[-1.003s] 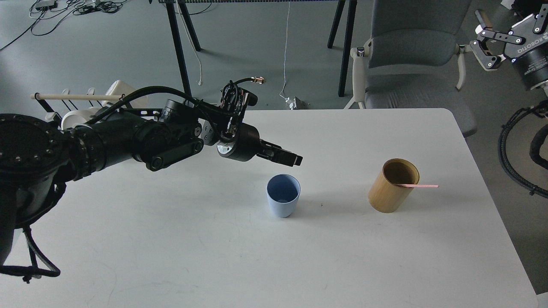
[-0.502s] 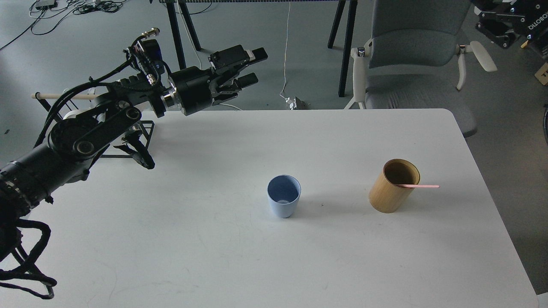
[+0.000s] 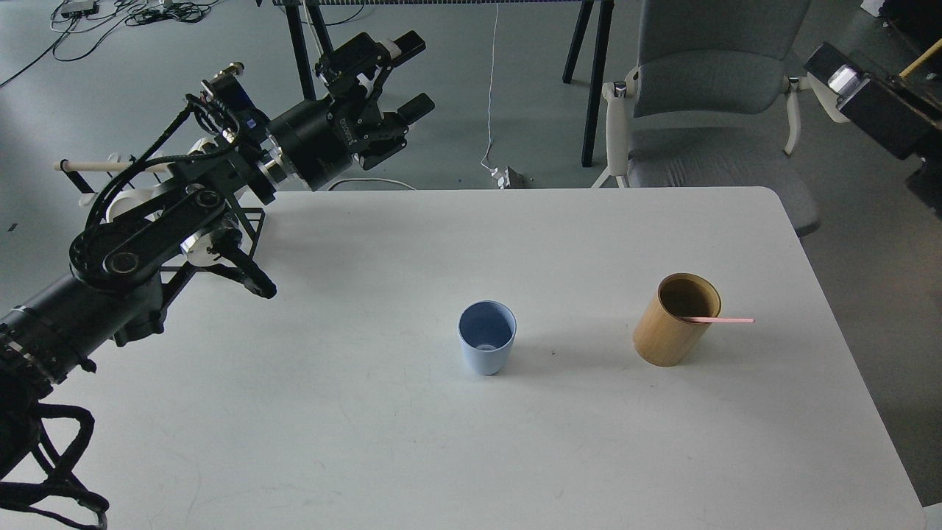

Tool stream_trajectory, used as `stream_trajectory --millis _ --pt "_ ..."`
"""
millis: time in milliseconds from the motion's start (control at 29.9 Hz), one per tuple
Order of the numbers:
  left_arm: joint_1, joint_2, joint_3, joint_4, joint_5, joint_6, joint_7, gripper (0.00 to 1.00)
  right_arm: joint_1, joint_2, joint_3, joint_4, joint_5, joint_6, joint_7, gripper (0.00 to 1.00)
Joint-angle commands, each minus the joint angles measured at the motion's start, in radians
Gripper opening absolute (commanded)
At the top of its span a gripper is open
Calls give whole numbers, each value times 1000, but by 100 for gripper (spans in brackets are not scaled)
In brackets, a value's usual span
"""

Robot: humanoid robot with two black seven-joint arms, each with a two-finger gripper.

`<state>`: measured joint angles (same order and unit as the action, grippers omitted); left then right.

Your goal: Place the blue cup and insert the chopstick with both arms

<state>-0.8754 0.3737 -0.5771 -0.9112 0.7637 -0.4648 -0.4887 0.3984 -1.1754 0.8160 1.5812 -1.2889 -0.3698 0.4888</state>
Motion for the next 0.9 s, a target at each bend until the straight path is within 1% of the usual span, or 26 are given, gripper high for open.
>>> stream_trajectory --millis 0,100,268,401,669,870 --pt "10 2 0 0 0 3 0 94 -104 -21 -1 -1 -58 -119 0 99" --pt "29 -1 0 0 2 8 0 94 -165 -20 -8 -3 -81 -119 0 99" --pt "39 -13 2 0 2 11 0 95 -233 -9 -58 -13 -193 -119 0 99" --pt "39 -18 2 2 2 11 0 95 -280 32 -67 -46 -274 -119 0 99" --pt "44 -19 3 11 0 11 0 95 -294 118 -67 -86 -388 -119 0 98" --pt "56 -19 5 14 0 11 0 97 -296 141 -75 -105 -429 -119 0 98"
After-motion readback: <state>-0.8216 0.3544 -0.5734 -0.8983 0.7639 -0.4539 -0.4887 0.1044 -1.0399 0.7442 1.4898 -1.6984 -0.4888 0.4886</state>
